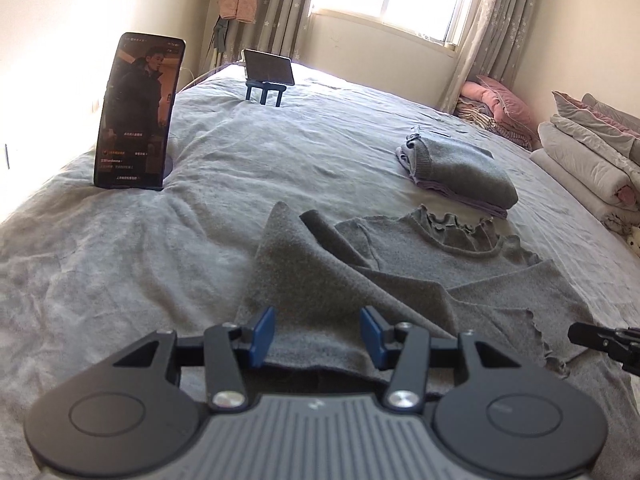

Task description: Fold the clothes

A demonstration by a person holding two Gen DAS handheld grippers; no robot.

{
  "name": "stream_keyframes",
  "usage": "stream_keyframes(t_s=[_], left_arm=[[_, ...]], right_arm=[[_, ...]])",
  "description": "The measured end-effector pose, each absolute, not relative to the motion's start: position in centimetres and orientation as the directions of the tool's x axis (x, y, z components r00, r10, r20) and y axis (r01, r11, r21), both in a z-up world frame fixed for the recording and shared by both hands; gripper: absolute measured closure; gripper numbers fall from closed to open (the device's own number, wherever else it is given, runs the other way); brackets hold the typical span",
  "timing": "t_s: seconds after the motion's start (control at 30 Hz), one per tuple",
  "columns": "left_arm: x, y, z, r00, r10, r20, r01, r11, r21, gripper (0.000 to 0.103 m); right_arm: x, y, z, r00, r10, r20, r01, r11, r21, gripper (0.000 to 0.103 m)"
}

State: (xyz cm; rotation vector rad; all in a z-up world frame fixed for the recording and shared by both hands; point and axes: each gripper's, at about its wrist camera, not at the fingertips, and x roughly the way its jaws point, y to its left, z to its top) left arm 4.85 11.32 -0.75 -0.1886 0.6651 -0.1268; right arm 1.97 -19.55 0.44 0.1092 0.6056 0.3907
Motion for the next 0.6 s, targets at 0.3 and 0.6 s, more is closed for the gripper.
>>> stream_keyframes(t_s=[0.3,0.6], left_arm=[[4.8,11.7,-0.7,0.793,-0.142,-0.593,0.019,0.978,-0.209,0.053],[4.9,11.4,-1.0,0.794,-0.125,-0.595,0.015,0.982,-0.187,0.053]], right_arm=[[1.7,-18.7,-0.4,0.732,0.425,-0.532,-0.338,0.905,0.258,0.037],[1.4,-15.7,-1.6,0.722,0.375,-0.582,-0.354,0.922,0.155,0.094]])
